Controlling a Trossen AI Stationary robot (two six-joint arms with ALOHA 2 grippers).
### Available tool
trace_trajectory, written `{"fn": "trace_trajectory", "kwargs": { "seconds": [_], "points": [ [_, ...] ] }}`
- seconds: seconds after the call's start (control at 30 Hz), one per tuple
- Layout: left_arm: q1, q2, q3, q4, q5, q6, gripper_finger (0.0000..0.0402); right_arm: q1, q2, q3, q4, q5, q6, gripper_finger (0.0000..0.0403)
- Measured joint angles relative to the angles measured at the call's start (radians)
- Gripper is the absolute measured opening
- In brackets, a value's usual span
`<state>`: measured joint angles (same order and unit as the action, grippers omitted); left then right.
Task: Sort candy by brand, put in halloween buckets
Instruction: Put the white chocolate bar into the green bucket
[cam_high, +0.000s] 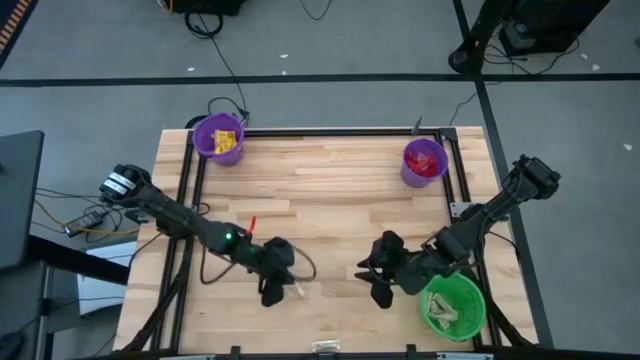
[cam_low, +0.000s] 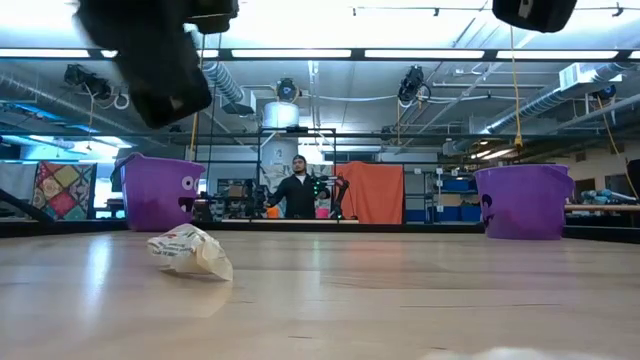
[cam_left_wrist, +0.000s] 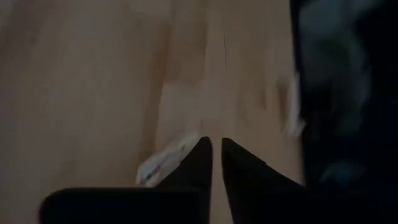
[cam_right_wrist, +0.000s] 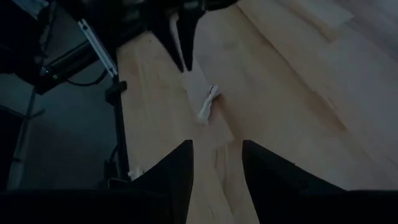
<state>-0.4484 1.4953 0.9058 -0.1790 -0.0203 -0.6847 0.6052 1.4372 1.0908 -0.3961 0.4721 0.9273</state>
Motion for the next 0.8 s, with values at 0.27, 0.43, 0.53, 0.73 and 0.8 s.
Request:
{"fn": "trace_trajectory", "kwargs": {
  "seconds": [0.27, 0.43, 0.53, 0.73, 0.8],
  "points": [
    [-0.029, 0.147, -0.001, 0.054, -0.012, 0.195, 0.0153, -0.013, 0.0, 0.0, 0.007, -0.047, -0.003, 0.0149],
    [-0.023, 0.233, -0.001, 0.1, -0.012, 0.233, 0.0201, -0.004, 0.0, 0.0, 0.007, -0.055, 0.038, 0.0149],
    [-0.022, 0.276, 0.0, 0.063, -0.018, 0.283, 0.0208, 0.004, 0.0, 0.0, 0.007, -0.056, 0.041, 0.0149],
    [-0.023, 0.321, 0.006, 0.023, -0.067, 0.293, 0.0181, 0.007, 0.0, 0.0, 0.008, -0.086, 0.069, 0.0148],
    [-0.022, 0.321, 0.005, 0.03, -0.079, 0.276, 0.016, 0.007, 0.0, 0.0, 0.01, -0.086, 0.075, 0.0147]
  ]
}}
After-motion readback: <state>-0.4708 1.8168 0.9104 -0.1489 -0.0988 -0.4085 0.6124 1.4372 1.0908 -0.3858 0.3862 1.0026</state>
